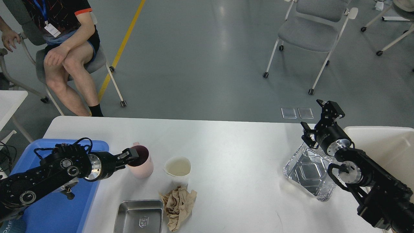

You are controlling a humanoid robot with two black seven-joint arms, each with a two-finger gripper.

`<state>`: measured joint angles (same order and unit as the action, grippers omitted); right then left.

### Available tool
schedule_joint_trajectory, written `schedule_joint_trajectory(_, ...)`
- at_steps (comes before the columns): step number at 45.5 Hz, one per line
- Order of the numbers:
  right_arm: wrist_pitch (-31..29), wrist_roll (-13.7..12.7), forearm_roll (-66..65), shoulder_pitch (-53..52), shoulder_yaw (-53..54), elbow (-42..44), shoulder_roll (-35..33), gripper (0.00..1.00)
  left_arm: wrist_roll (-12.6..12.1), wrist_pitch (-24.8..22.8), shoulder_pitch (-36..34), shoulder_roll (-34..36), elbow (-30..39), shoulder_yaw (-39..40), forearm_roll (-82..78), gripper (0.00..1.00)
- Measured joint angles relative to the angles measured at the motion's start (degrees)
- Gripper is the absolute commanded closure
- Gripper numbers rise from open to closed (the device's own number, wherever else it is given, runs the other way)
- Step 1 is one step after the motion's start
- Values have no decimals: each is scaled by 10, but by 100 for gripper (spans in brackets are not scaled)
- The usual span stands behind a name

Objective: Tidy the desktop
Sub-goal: 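Reach the left gripper to the pink cup and grasp it, then lift the pink cup and set it in the blue tray corner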

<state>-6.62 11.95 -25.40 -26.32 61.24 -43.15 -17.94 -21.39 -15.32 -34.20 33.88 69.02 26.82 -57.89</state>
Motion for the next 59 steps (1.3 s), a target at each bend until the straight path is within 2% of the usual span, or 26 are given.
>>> schedule_joint_trajectory(17,0,0,0,6,1,1,-3,0,-13,-3,2,-11,-11,-1,5,98)
schedule_joint_trajectory(29,0,0,0,6,2,1,-3,0,-50,-36,-3,0,6,5,10,100)
schedule_joint_trajectory(33,0,0,0,6,2,0,-3,0,-55,-44,-7,17,23,9,10,100)
schedule_joint_trajectory(41,1,0,0,7,2,-1,-3,0,-74,-64,-36,113,119,24,19,100)
schedule_joint_trajectory(49,1,0,0,7,3,0,2,0,-84,-135,-50,268,226,67,78,100)
schedule_joint_trajectory(59,1,0,0,7,3,2,4,0,-83,-233,-52,420,257,119,154,100)
